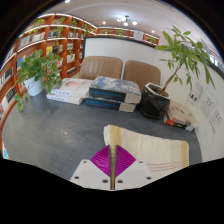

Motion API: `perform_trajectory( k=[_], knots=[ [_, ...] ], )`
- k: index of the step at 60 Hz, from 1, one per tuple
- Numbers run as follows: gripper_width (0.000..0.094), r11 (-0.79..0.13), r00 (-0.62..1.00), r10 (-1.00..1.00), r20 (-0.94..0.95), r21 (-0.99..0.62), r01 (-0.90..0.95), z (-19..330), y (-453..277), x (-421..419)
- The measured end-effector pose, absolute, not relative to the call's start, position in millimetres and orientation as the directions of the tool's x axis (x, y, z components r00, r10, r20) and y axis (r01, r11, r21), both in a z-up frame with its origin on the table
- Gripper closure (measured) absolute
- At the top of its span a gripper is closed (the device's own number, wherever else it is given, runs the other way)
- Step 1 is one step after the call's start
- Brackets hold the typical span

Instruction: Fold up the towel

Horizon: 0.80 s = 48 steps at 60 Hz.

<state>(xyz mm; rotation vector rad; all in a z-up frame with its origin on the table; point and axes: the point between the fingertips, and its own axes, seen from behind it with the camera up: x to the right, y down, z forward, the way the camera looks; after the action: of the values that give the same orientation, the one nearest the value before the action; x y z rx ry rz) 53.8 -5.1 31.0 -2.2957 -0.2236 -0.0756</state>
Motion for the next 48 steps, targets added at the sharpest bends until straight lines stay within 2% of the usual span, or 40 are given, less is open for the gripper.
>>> perform_trajectory(
  k=[13, 19, 26, 36, 39, 44, 48],
  knots=[
    [0.0903, -0.563, 0.988, 0.07, 0.141, -0.812, 0.156, 133, 3, 137],
    [0.0903, -0.541, 0.989, 0.019, 0.147, -0.83, 0.134, 157, -1, 190],
    [0.0904, -0.569, 0.991, -0.037, 0.128, -0.818, 0.084, 140, -12, 254],
    [0.0866, -0.65, 0.994, -0.028, 0.109, -0.757, 0.065, 71, -32, 314],
    [0.0759, -0.682, 0.993, -0.035, 0.114, -0.729, 0.059, 51, -42, 327],
    [0.0409, -0.69, 0.987, -0.063, 0.145, -0.721, 0.062, 40, -55, 344],
    [0.0212, -0.673, 0.991, -0.062, 0.121, -0.738, 0.048, 47, -62, 339]
  ],
)
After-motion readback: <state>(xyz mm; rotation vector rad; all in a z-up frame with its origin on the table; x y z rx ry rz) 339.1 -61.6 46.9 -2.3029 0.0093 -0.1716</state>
